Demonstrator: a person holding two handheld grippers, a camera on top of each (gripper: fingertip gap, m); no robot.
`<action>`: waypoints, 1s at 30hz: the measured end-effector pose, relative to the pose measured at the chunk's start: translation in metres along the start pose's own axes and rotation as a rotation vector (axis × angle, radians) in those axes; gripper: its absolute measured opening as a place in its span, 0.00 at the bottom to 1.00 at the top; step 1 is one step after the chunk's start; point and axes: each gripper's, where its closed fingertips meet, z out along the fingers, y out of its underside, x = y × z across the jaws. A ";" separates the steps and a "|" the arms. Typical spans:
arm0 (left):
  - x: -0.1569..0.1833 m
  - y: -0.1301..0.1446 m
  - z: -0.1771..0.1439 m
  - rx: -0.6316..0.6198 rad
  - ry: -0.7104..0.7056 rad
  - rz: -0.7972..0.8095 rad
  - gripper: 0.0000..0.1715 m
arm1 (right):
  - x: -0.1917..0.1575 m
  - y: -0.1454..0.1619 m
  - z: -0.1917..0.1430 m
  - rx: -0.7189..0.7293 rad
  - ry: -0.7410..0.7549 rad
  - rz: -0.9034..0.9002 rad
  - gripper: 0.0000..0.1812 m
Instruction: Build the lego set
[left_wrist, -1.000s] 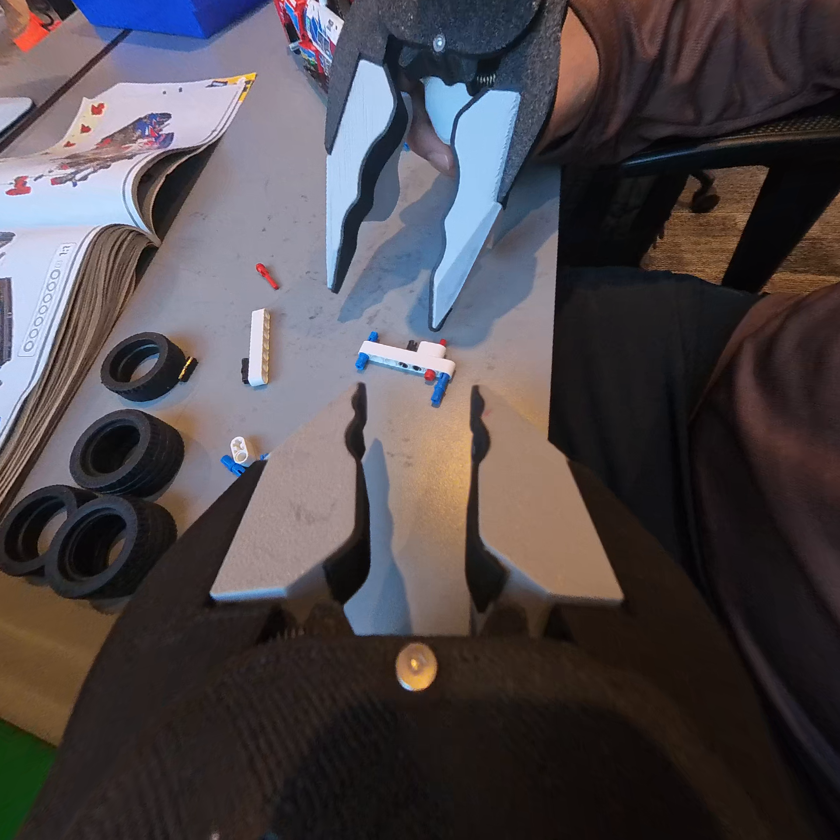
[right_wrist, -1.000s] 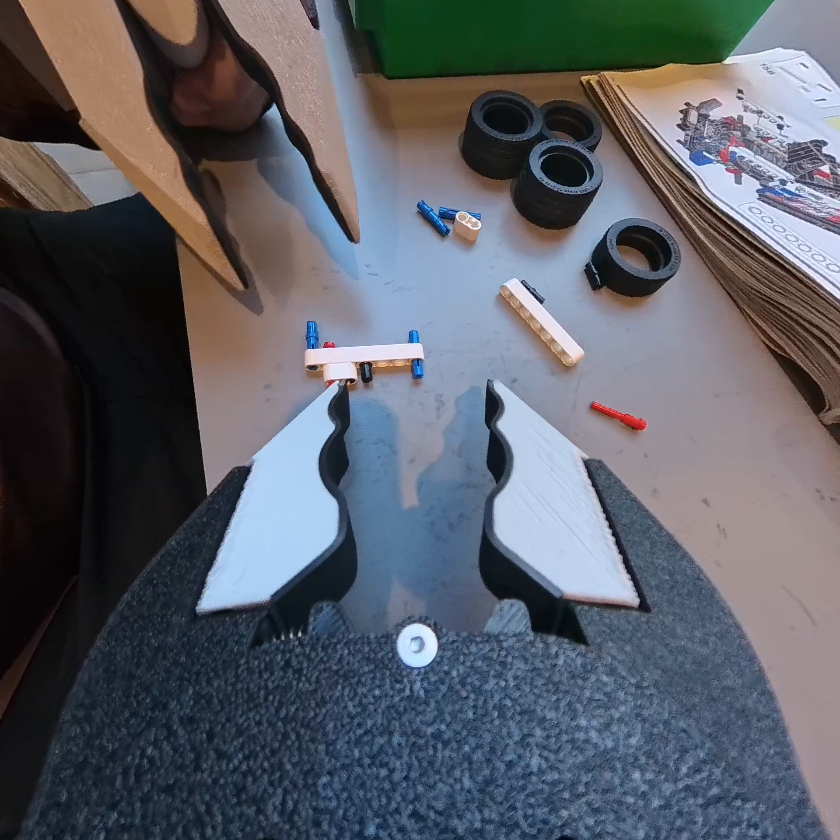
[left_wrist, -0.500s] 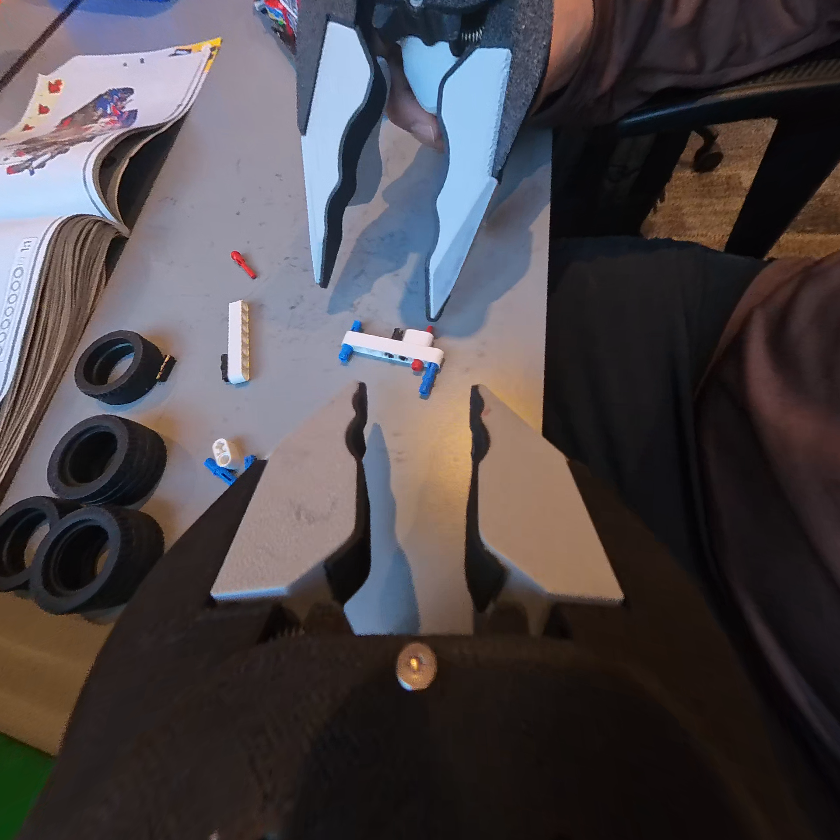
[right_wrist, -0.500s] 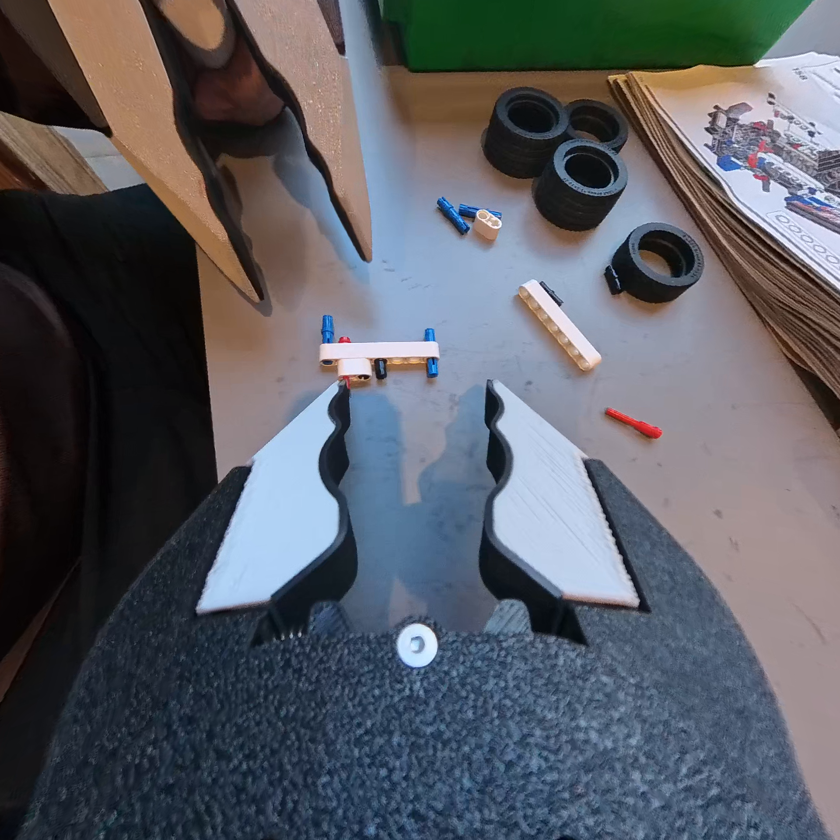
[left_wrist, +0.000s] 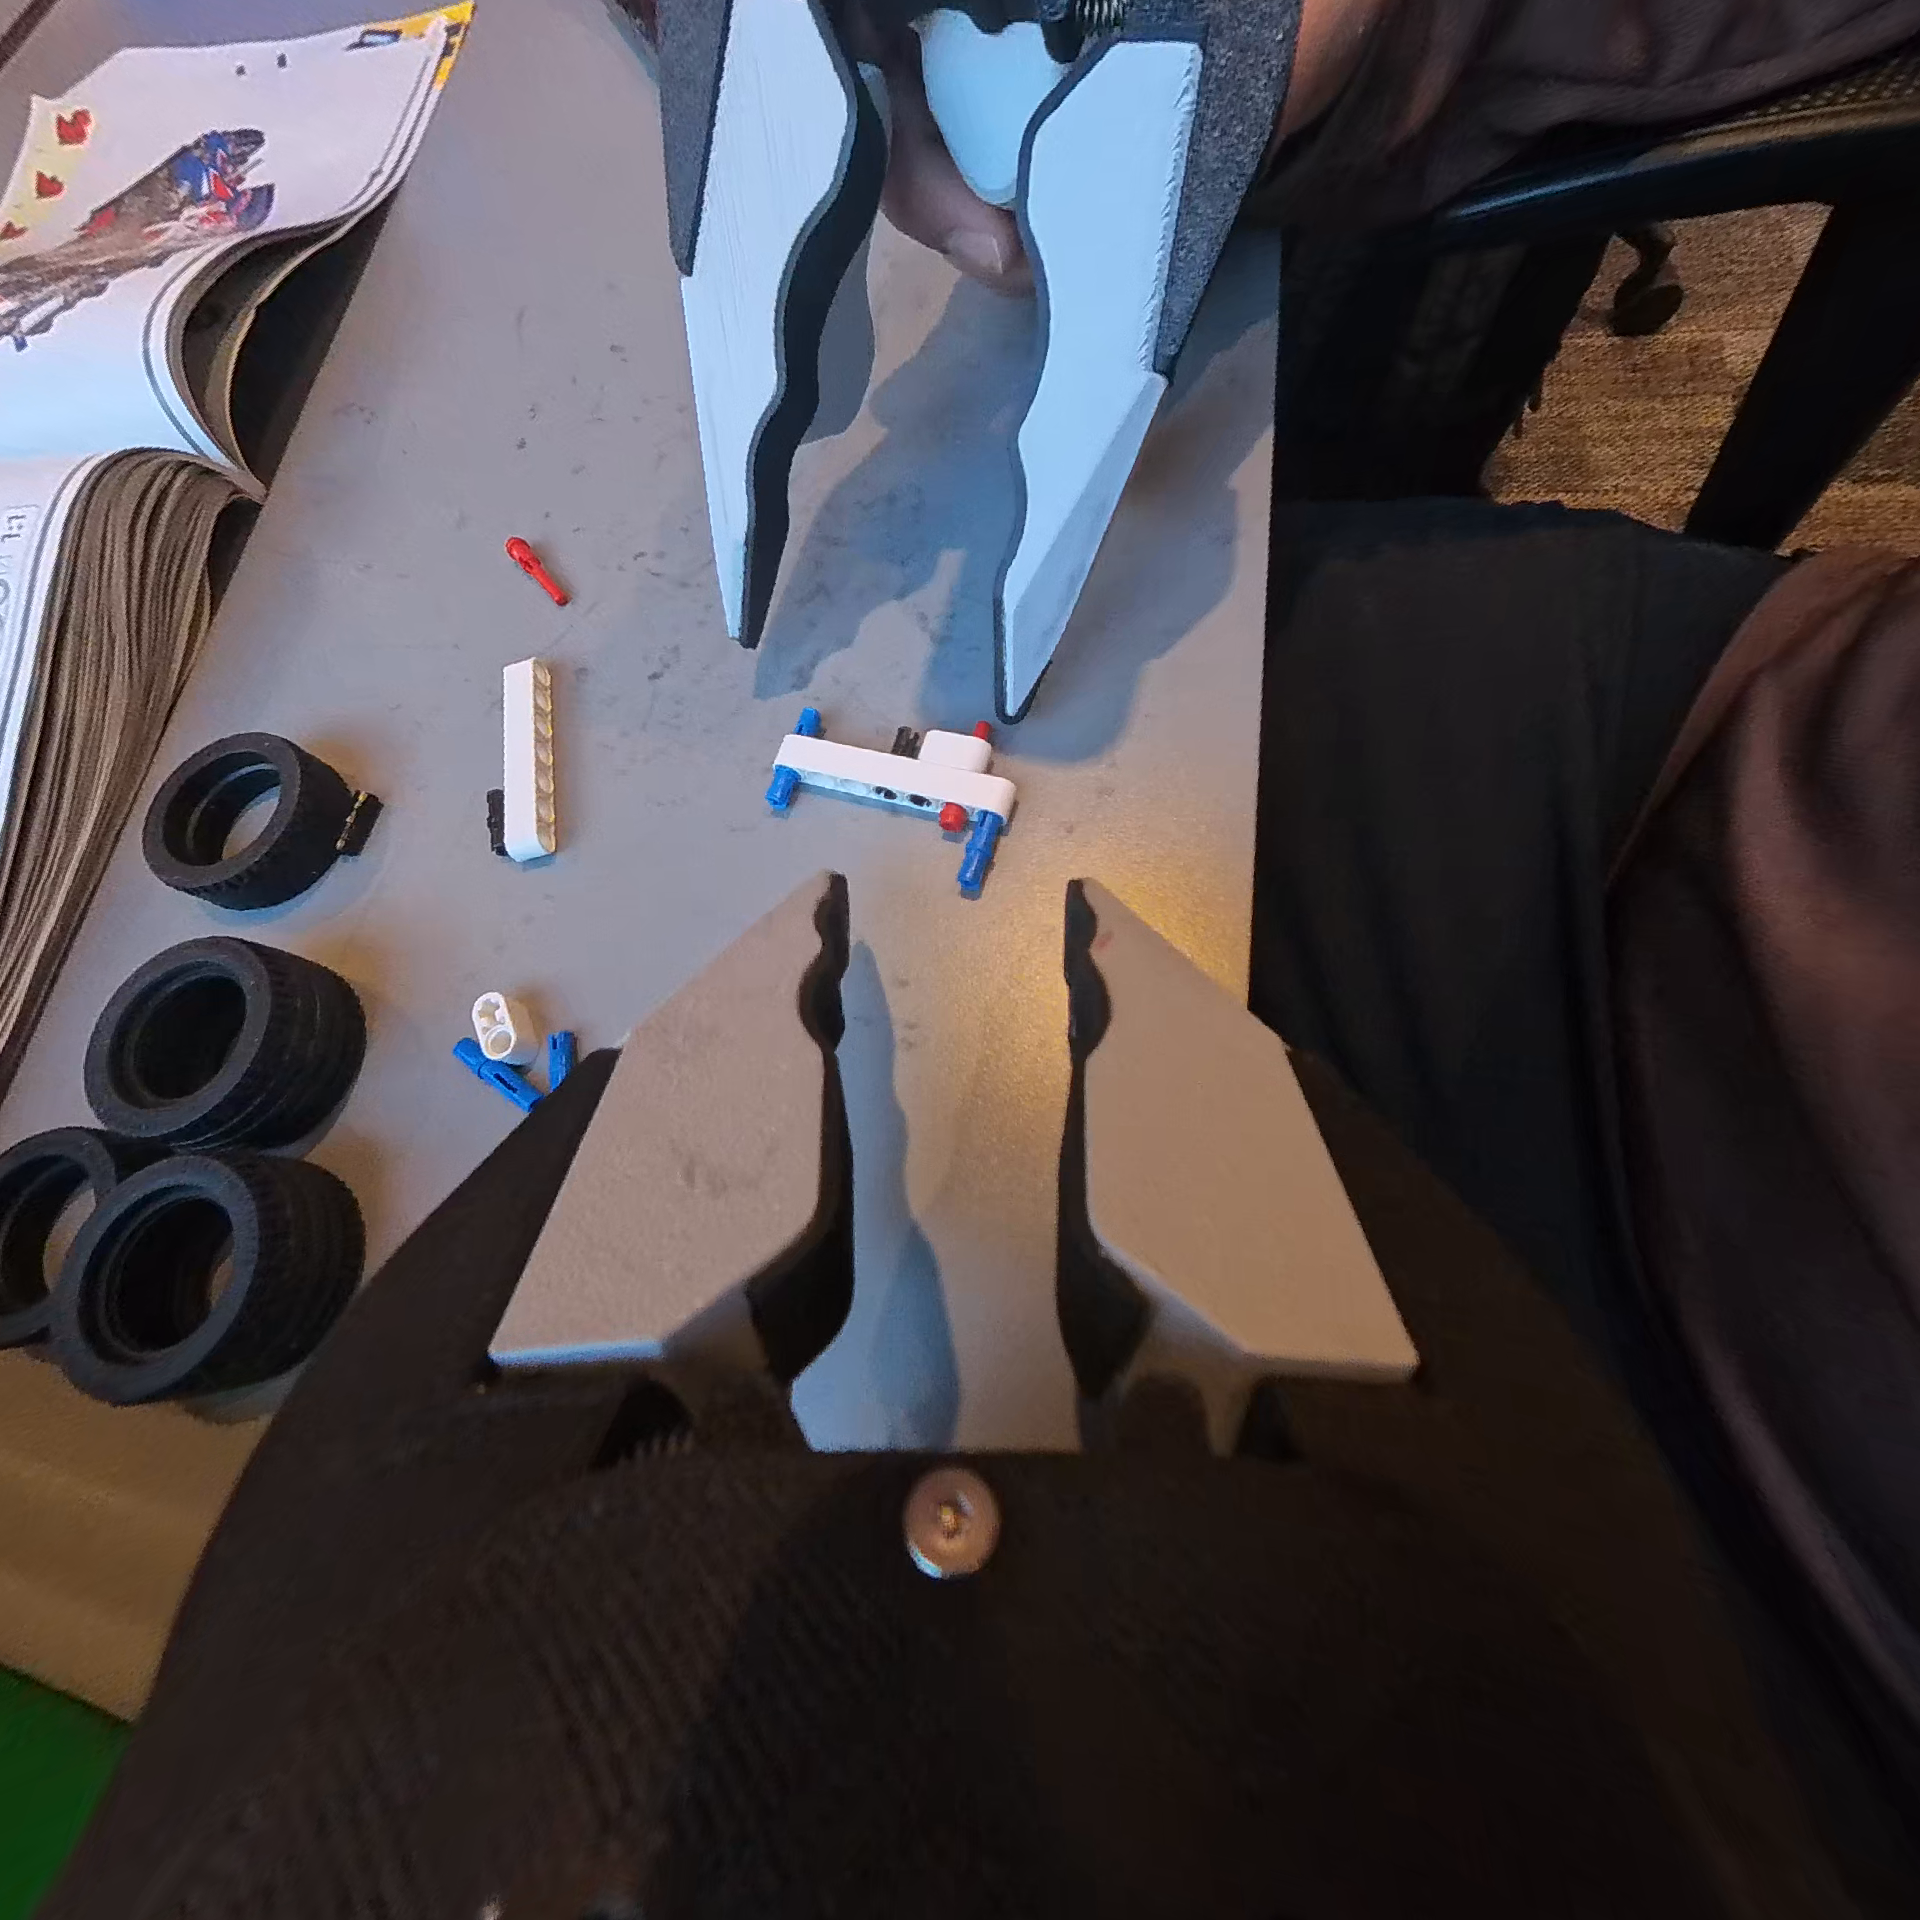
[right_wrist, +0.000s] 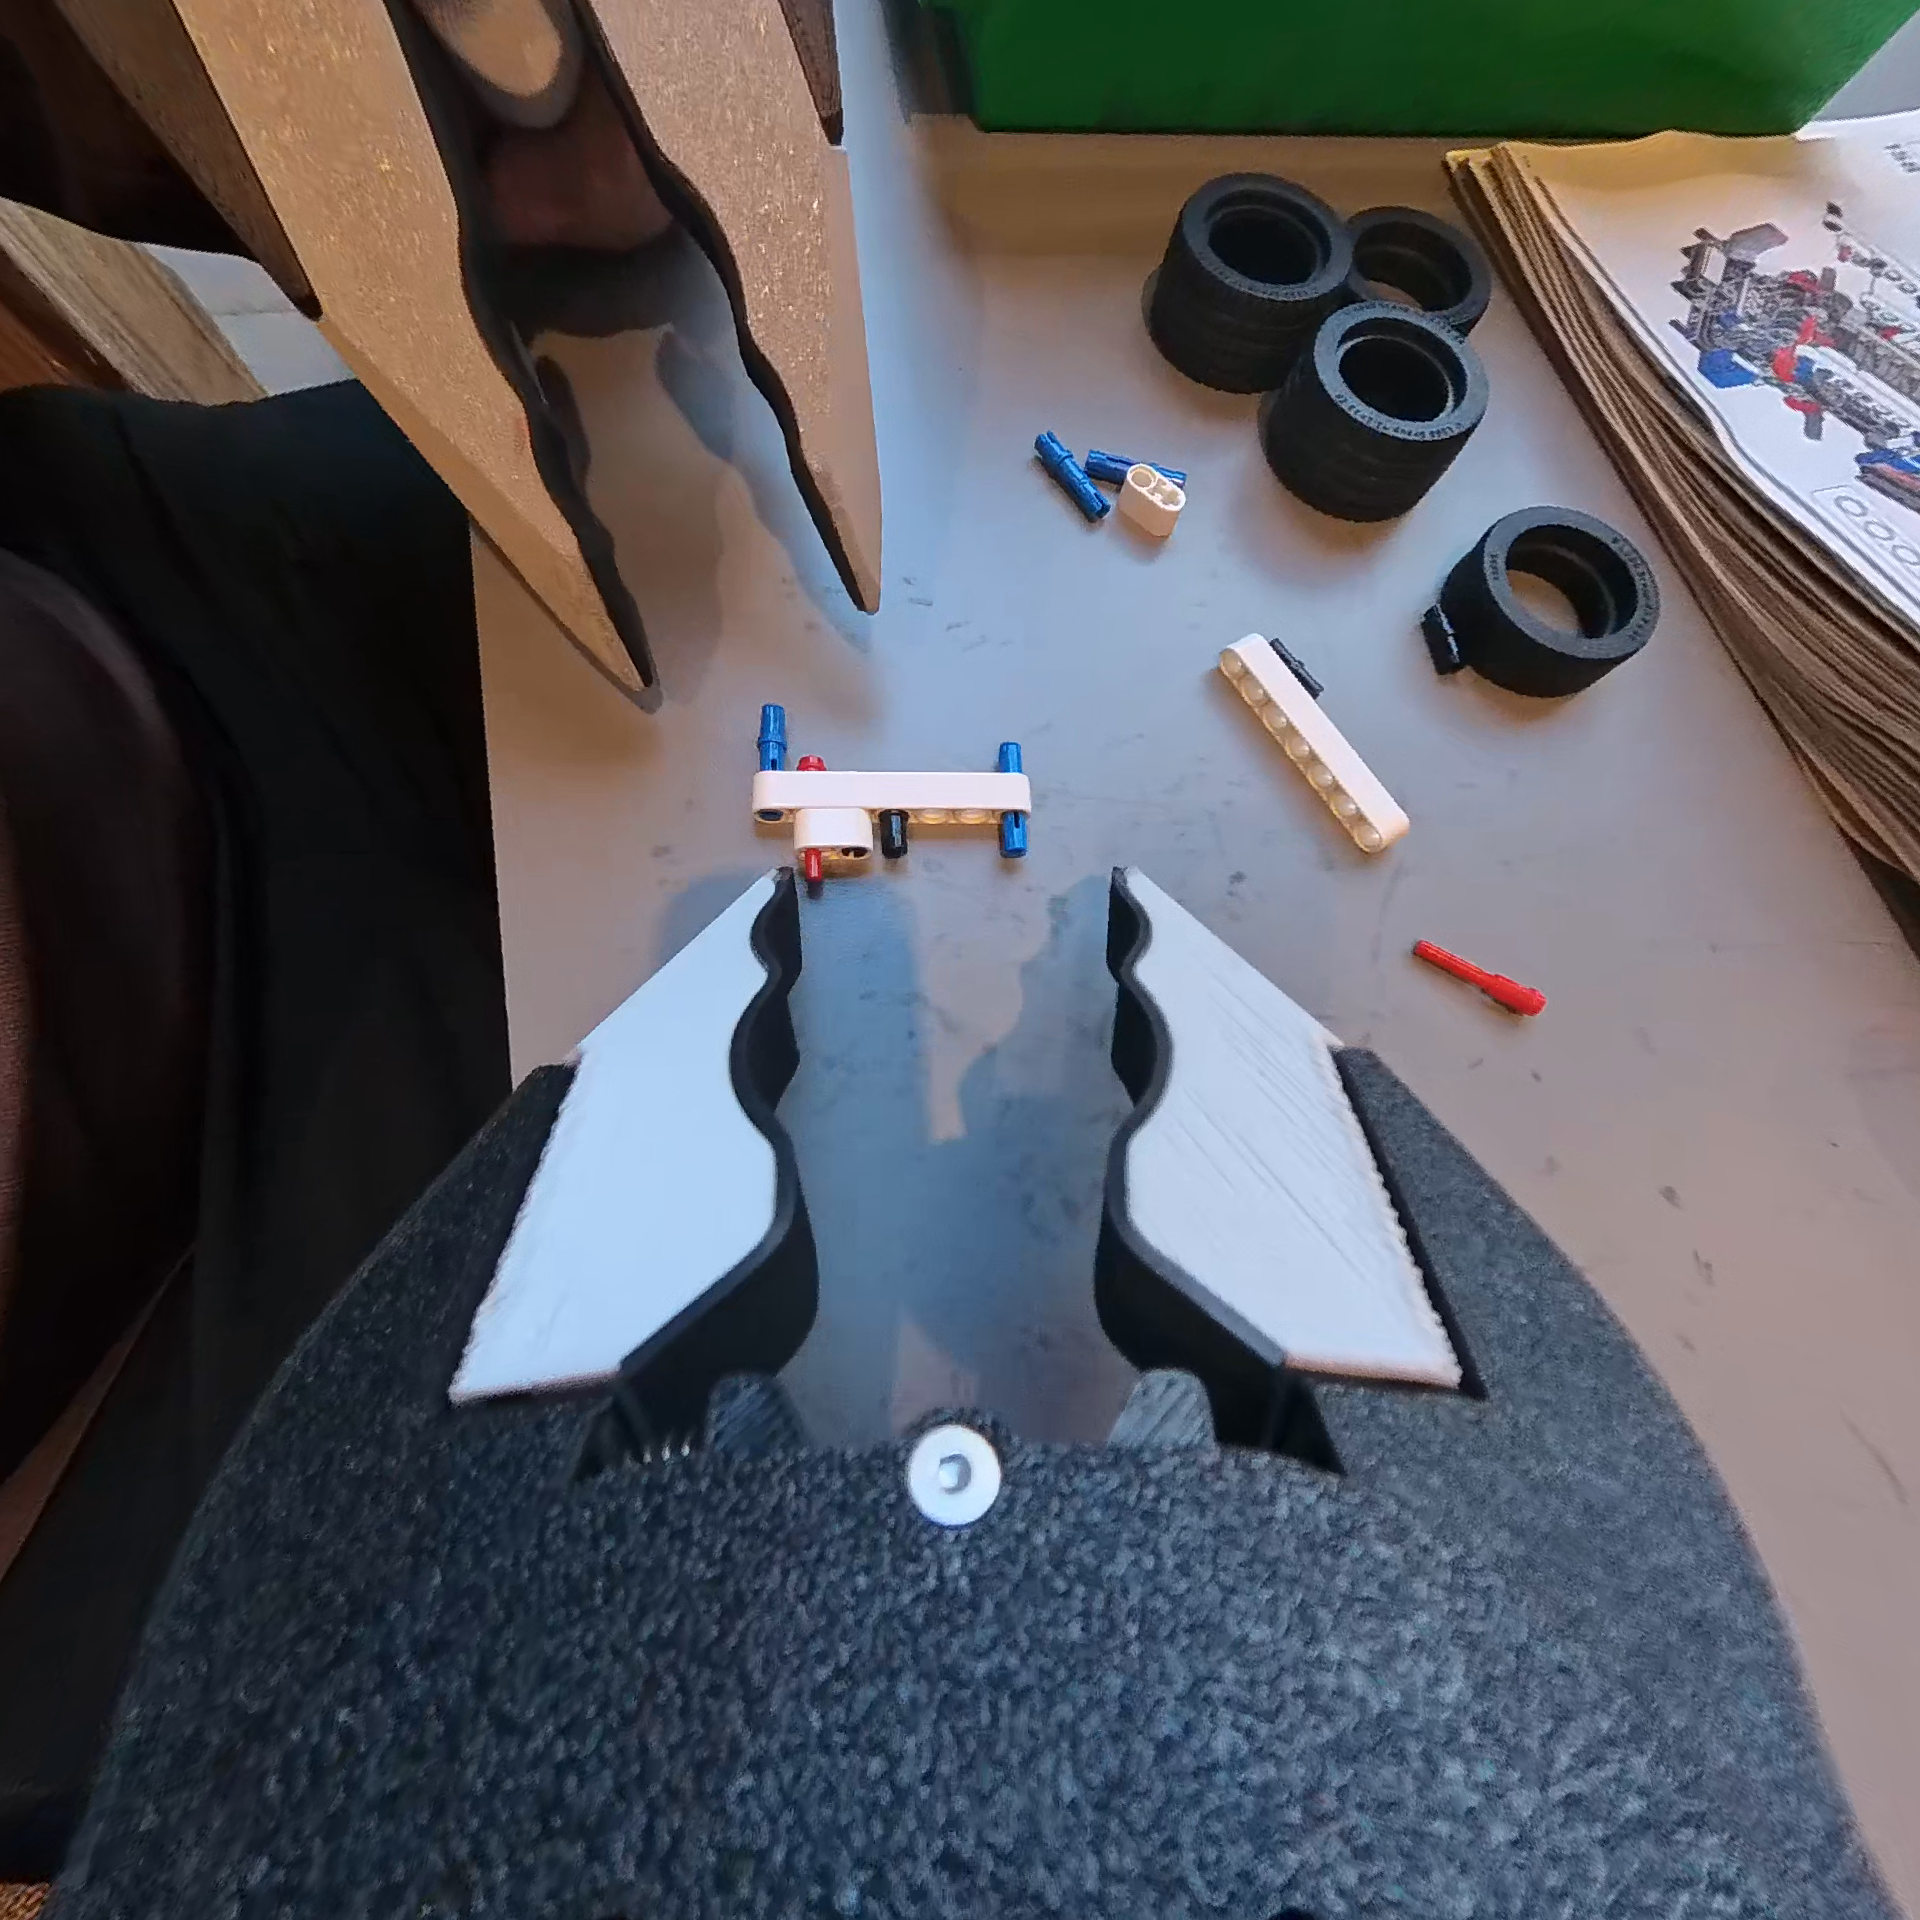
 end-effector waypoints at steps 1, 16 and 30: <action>0.000 0.000 0.000 -0.001 0.000 0.000 0.23 | 0.000 0.000 0.000 -0.001 -0.002 0.001 0.33; 0.000 0.000 0.000 0.000 0.009 -0.006 0.22 | -0.003 0.001 0.001 -0.010 -0.028 0.001 0.32; 0.002 0.008 0.009 -0.074 0.049 -0.034 0.15 | -0.013 0.000 0.009 -0.044 -0.106 0.044 0.38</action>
